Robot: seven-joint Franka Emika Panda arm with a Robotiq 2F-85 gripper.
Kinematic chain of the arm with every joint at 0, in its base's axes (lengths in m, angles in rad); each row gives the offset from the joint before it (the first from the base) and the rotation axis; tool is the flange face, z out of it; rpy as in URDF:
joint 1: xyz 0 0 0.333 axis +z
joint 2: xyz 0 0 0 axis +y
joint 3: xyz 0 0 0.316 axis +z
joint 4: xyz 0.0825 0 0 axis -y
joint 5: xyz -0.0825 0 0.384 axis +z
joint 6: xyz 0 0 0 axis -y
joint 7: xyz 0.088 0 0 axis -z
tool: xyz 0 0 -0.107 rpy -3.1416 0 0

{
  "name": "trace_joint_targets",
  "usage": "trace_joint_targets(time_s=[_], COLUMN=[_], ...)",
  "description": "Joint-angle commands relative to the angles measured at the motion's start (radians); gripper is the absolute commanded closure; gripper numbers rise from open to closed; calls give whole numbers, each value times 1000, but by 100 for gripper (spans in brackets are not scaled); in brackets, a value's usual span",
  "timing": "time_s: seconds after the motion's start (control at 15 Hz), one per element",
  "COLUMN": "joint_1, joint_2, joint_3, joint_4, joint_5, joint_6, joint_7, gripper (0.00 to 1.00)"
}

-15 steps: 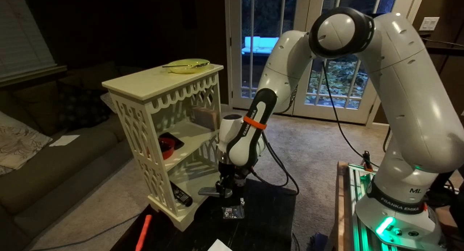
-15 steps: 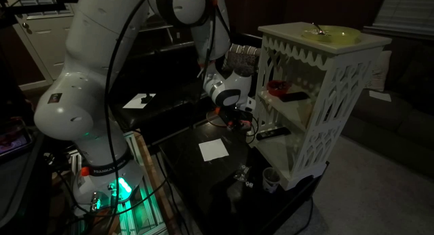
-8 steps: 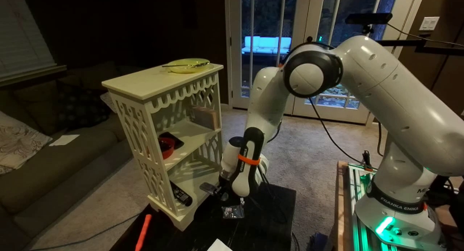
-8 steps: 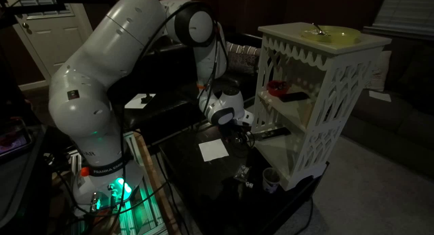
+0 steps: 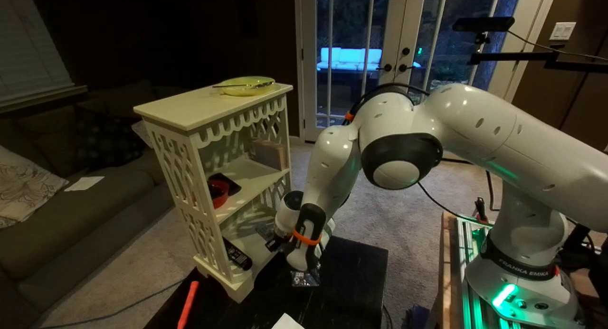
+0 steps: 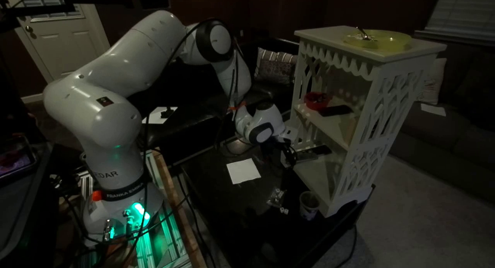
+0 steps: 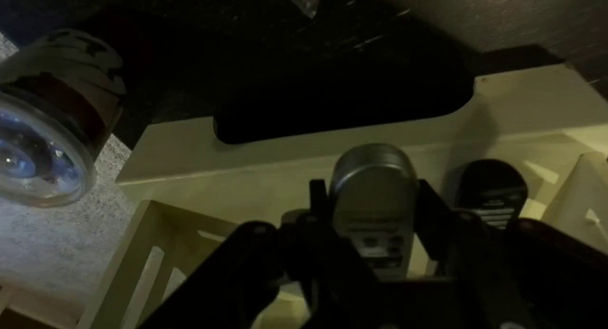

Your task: Move the grey remote from the middle shelf to the bottom shelf

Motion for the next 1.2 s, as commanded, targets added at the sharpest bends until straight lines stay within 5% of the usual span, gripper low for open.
trace_joint_targets(time_s=[0.0,0.67,1.13], joint_1=[12,-282,-298], joint_2=[100,218,261], joint_3=[-64,135,146], joint_4=[156,484,580], joint_5=[14,-170,-230], joint_6=[-61,-132,-275], joint_7=[36,-140,-158], gripper=[79,79,79])
